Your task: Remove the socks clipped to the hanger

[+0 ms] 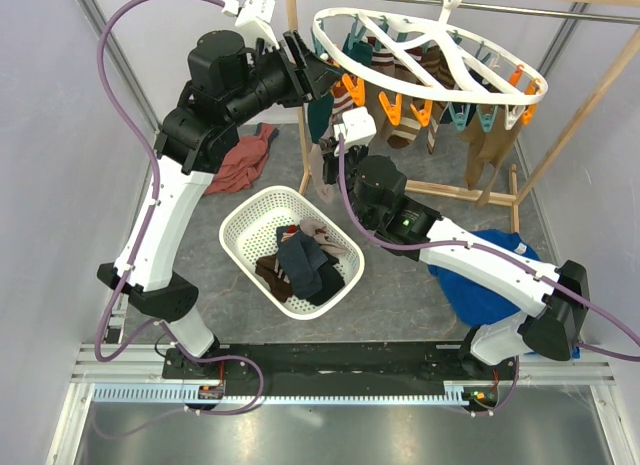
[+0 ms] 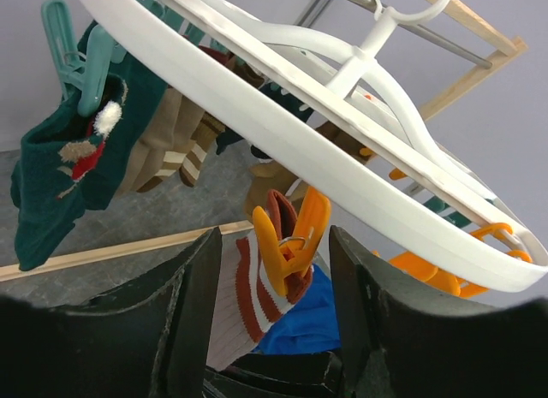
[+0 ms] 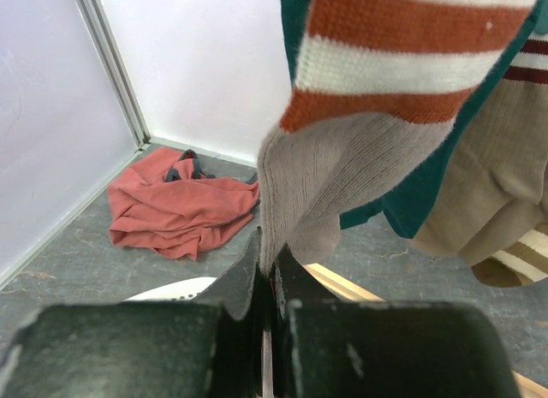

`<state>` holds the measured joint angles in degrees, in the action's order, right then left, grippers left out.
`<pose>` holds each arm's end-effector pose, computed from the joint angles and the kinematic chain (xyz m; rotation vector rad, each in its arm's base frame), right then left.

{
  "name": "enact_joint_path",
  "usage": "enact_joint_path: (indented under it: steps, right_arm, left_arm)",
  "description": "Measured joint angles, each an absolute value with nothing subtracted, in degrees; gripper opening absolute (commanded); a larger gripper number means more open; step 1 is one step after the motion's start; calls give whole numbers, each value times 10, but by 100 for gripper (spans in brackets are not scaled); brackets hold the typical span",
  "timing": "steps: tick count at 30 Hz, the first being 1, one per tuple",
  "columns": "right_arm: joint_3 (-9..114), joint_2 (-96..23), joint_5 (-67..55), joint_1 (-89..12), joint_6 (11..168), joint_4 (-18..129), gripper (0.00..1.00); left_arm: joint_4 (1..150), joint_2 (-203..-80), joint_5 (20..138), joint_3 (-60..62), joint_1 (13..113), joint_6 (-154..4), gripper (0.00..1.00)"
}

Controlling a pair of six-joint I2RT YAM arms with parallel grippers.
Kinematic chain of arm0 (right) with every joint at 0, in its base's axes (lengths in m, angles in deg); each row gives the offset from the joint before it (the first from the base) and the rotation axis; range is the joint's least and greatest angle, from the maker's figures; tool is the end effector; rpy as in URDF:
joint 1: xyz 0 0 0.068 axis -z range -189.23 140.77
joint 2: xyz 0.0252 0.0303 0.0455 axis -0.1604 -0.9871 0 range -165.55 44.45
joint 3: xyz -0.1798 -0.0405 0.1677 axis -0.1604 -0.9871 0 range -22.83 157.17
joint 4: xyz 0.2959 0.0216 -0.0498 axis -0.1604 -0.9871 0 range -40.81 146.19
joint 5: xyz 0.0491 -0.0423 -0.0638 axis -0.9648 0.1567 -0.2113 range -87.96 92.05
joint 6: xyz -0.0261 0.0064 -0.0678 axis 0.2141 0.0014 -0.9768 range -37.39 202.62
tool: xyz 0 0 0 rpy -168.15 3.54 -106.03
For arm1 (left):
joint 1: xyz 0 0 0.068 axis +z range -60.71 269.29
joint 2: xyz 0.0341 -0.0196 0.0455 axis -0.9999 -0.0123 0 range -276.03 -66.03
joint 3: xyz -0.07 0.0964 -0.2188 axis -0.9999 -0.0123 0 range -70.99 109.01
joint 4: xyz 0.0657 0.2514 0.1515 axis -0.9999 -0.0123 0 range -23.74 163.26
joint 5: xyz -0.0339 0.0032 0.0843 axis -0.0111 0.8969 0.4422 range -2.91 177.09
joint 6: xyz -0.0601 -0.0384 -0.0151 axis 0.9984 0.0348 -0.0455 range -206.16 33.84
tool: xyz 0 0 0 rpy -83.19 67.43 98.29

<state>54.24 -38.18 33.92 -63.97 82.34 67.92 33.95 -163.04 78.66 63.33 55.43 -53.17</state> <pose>0.2600 0.3124 0.3965 -0.2551 1.4678 0.3634 0.3062 -0.2162 0.5680 0.1340 1.6978 -1.0081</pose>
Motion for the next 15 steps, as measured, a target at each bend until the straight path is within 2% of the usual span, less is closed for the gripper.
enact_joint_path:
  steps: [11,14,15]
  right_arm:
    - [548,-389,339,-640,817,672,0]
    - [551,-391,339,-640,815,670,0]
    - [552,-392,339,-640,815,670,0]
  left_arm:
    - [339,-1643,797,653,554,-542,58]
    - [339,-1649,797,658,554,-543,51]
    - [340,-1652,797,659,554,-543,43]
